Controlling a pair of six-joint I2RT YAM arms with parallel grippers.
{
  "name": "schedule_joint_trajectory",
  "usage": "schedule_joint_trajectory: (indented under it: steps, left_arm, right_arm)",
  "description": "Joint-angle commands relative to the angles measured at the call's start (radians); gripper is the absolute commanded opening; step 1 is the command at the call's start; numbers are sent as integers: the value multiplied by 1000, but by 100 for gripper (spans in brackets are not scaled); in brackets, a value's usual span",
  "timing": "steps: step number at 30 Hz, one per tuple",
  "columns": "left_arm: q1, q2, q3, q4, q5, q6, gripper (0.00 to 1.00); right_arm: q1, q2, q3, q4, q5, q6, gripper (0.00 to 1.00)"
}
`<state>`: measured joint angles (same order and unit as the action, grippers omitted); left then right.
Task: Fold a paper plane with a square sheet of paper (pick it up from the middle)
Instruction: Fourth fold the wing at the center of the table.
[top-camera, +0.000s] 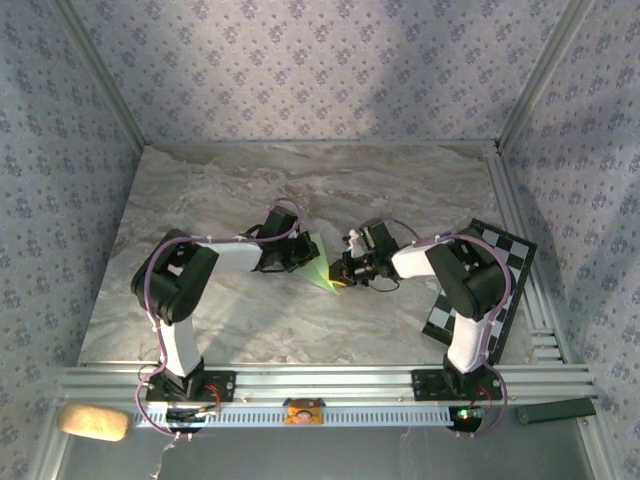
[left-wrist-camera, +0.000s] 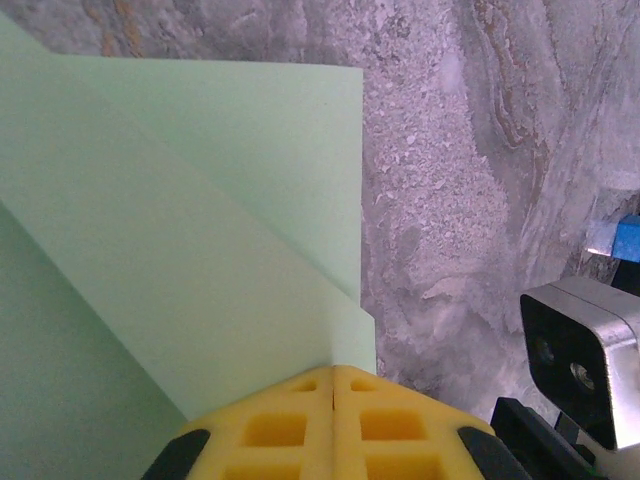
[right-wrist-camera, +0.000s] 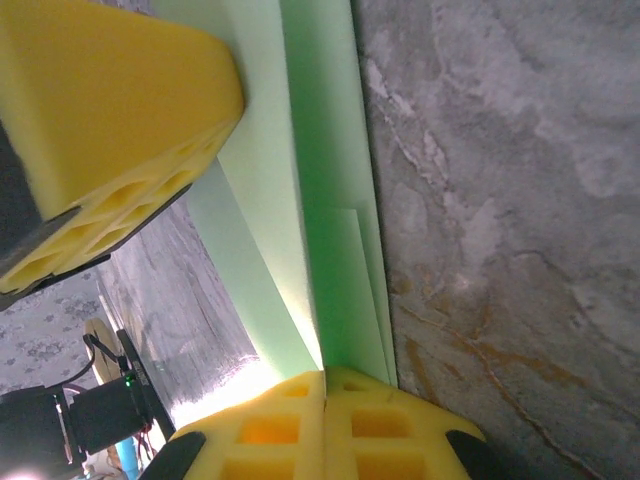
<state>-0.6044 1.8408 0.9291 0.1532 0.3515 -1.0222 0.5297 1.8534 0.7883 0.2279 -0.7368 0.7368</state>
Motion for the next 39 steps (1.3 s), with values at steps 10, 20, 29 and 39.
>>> schedule_joint_trajectory:
  steps: [10,20,29,39]
  left_arm:
    - [-9,44,34,12,24,-3,6]
    - [-9,70,44,-18,17,3,6]
    - [-9,102,54,-85,12,9,4]
    - [-8,116,59,-116,7,25,3]
  right_arm:
    - [1,59,-14,-62,50,19,0]
    - [2,58,-10,-84,57,13,0]
    - [3,43,-7,-94,49,14,1]
    - [11,-9,6,-183,50,-40,12]
